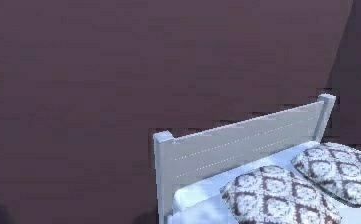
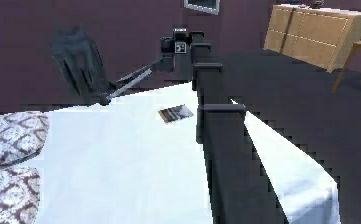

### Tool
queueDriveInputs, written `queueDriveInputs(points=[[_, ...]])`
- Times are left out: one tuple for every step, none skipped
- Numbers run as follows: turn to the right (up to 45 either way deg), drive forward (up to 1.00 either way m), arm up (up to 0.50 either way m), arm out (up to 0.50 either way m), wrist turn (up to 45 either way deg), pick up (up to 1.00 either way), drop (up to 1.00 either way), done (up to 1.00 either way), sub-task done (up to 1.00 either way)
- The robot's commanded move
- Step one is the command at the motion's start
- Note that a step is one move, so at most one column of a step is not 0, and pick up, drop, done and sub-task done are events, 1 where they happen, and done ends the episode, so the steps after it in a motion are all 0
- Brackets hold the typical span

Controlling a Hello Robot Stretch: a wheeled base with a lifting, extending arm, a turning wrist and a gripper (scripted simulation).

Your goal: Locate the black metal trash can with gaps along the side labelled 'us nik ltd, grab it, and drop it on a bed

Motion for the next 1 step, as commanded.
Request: queueDriveInputs(points=[[0.0,0.0,-0.26,0.0,0.0,0.0,0.0,0.0,0.0]])
